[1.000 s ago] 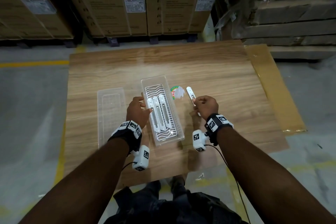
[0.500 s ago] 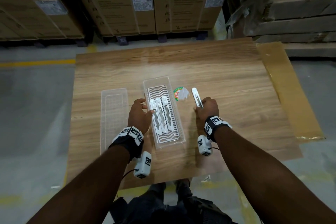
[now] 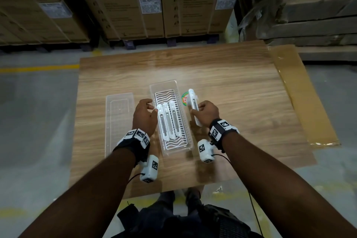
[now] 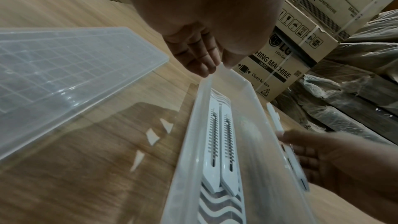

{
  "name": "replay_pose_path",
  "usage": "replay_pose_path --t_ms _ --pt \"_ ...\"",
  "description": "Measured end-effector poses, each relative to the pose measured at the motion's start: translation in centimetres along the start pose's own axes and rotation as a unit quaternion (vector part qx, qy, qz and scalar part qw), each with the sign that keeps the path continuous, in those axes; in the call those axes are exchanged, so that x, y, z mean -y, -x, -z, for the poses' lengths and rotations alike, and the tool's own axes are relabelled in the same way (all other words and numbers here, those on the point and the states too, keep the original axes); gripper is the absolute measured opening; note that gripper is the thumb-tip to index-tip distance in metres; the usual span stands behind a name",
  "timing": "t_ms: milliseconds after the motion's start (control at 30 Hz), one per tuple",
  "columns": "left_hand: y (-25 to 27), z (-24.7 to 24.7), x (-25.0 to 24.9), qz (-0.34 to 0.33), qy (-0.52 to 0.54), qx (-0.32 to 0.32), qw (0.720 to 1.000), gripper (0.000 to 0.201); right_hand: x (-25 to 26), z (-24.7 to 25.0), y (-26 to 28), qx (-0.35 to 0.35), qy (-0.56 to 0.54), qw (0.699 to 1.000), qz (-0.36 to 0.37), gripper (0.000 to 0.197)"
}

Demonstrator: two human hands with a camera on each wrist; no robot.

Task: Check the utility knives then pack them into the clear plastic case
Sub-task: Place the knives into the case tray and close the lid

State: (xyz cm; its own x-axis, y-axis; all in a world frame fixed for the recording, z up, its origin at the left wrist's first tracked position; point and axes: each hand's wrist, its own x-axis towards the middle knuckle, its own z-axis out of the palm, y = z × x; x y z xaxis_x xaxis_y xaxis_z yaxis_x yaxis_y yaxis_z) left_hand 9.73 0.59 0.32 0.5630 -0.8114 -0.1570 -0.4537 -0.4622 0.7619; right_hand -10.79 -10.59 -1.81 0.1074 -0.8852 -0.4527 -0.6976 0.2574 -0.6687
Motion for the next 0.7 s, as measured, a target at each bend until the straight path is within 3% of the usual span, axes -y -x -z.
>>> replay_pose_path --t_ms 300,500,700 --pt "0.6 0.1 -0.5 -0.012 0.0 0.012 1.0 0.031 3.4 -2.6 3.5 0.047 -0.093 0.993 0.051 0.024" --pt "0.7 0.8 0.4 0.0 -0.002 0.017 1.0 0.031 3.7 -4.5 5.9 0.049 -0.026 0.996 0.076 0.026" --pt "1.0 0.9 1.8 0.029 -0.016 0.075 0.997 0.033 4.9 -7.3 6.5 0.057 0.024 0.997 0.053 0.027"
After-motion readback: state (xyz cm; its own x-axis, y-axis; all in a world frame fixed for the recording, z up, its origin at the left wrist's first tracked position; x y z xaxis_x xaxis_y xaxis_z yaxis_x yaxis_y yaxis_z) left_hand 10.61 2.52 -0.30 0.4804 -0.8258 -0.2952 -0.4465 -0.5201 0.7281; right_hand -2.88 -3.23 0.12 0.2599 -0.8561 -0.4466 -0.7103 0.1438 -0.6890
